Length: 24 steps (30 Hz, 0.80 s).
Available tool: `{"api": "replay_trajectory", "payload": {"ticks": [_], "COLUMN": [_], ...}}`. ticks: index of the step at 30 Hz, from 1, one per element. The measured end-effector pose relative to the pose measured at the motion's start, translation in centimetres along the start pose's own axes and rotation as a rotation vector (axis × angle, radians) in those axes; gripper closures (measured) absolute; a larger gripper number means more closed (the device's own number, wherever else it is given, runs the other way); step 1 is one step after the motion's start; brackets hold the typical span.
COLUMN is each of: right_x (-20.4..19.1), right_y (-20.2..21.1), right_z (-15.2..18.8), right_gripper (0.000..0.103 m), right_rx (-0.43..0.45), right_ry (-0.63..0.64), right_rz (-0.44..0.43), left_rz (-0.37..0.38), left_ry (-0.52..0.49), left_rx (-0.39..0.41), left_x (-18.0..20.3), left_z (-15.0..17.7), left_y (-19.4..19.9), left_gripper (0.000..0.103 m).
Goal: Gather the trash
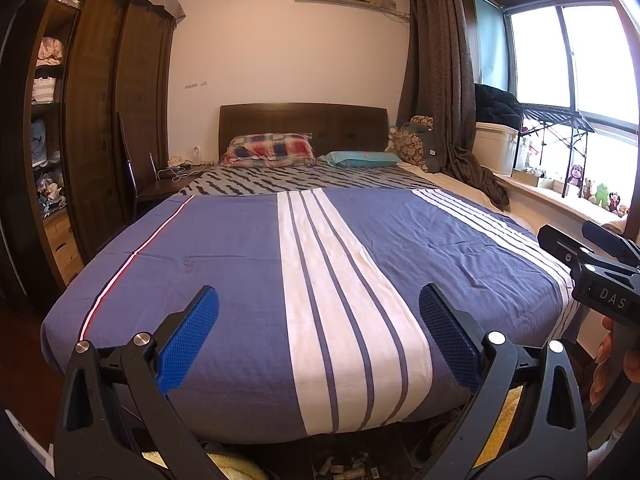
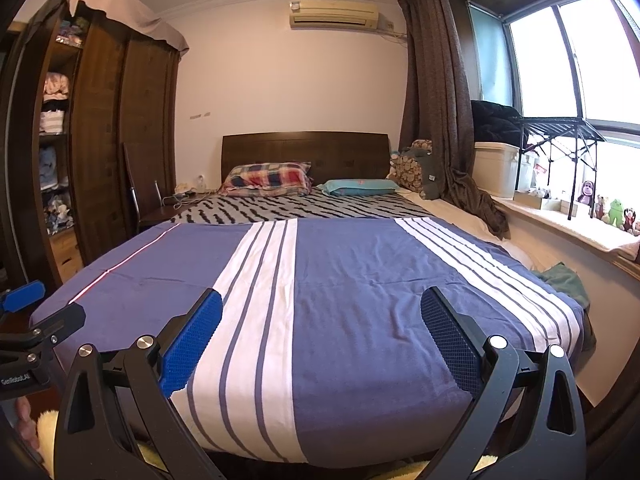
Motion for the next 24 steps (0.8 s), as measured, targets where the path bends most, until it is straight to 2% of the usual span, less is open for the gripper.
{"api": "replay_trajectory", "payload": {"ticks": [24], "right_x": [-0.39], "right_y": [-0.33], "right_z": [0.15], "right_gripper": [0.003], "right_rx": [-0.008], "right_ry": [0.000], "right_rz": [-0.006], "left_rz": [-0.006], "left_ry": [0.008], "left_rx": [0.003], "left_x": [-0.07], "left_z": [0.27], "left_y": [-0.25], "left_gripper": [0.008]}}
Point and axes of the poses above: each gripper's, at about its wrist camera, not at the fingertips, and y roughly against the way its jaws point, x to its right, z to its underside, the point moved 4 cm from there along -y, roughly the way its jaws point, and after that the axes turned 9 degrees about y, right-handed, at the moved point
